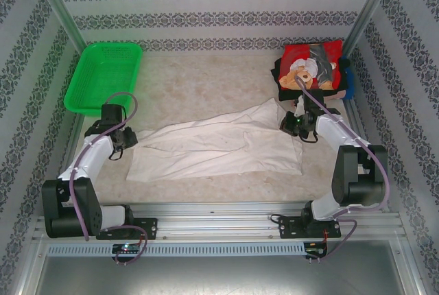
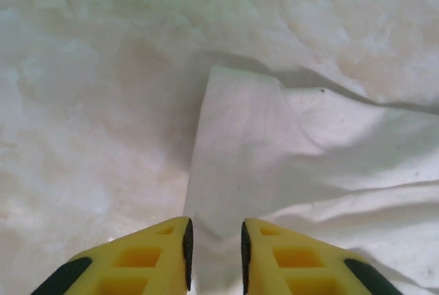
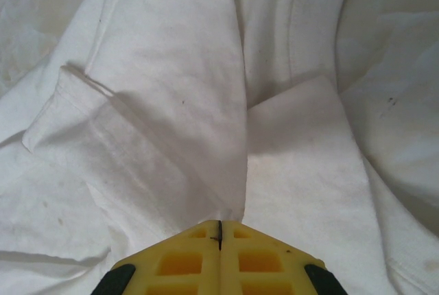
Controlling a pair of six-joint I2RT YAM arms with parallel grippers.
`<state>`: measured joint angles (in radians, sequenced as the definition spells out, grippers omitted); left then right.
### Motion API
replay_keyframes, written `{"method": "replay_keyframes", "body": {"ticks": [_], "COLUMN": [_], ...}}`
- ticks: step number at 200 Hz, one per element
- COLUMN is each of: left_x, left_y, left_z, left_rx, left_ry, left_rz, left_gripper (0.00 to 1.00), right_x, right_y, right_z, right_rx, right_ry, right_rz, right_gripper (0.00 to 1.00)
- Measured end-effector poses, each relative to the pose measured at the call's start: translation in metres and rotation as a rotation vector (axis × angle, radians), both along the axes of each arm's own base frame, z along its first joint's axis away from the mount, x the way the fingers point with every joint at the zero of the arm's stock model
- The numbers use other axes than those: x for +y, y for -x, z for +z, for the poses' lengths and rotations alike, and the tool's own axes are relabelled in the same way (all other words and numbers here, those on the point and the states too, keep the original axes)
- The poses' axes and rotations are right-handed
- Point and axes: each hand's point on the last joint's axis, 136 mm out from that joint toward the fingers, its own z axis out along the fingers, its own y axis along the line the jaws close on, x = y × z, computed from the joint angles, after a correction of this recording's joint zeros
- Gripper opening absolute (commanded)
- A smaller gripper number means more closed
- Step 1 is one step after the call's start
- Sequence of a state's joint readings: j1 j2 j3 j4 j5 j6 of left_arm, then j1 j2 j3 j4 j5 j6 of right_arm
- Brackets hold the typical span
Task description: Fold and stack the t-shirts
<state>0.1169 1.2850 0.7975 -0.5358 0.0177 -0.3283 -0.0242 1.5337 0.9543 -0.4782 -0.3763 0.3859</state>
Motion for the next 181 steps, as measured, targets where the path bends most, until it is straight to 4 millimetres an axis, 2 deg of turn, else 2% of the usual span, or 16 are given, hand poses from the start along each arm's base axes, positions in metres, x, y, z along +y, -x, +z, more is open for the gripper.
{"method": "replay_keyframes", "body": {"ticks": [14,28,51,76,96,114,142,181], "left_x": [0.001,0.002,0.002,-0.008,-0.034,-0.065,-0.11,-0.159], "left_y": [0.0,0.001,-0.001,-0.015,-0.03,-0.043,-0.062,-0.095], "left_z": [0.001,0.001,0.01,0.036,0.052,0.057,0.047,0.038], "left_rx": [-0.003,-0.002,-0.027,-0.104,-0.145,-0.155,-0.137,-0.138], "left_ry": [0.002,-0.001,0.001,0.011,0.027,0.042,0.094,0.153], "left_rz": [0.012,0.026,0.039,0.021,-0.053,-0.143,-0.264,-0.386], "left_gripper": [0.51,0.57,0.62,0.63,0.64,0.64,0.64,0.63], "right_x": [0.0,0.0,0.0,0.0,0.0,-0.002,-0.006,-0.012], "right_y": [0.001,0.002,0.004,0.006,0.01,0.013,0.018,0.022], "right_z": [-0.001,-0.002,-0.004,-0.005,-0.007,-0.009,-0.012,-0.016], "right_rx": [0.006,0.009,0.017,0.023,0.04,0.055,0.08,0.104], "right_ry": [0.0,-0.001,-0.001,0.0,0.0,0.011,0.034,0.067], "right_rz": [0.0,0.0,0.0,0.001,0.0,-0.005,-0.014,-0.028], "right_gripper": [0.0,0.0,0.0,0.05,0.07,0.07,0.07,0.08]}}
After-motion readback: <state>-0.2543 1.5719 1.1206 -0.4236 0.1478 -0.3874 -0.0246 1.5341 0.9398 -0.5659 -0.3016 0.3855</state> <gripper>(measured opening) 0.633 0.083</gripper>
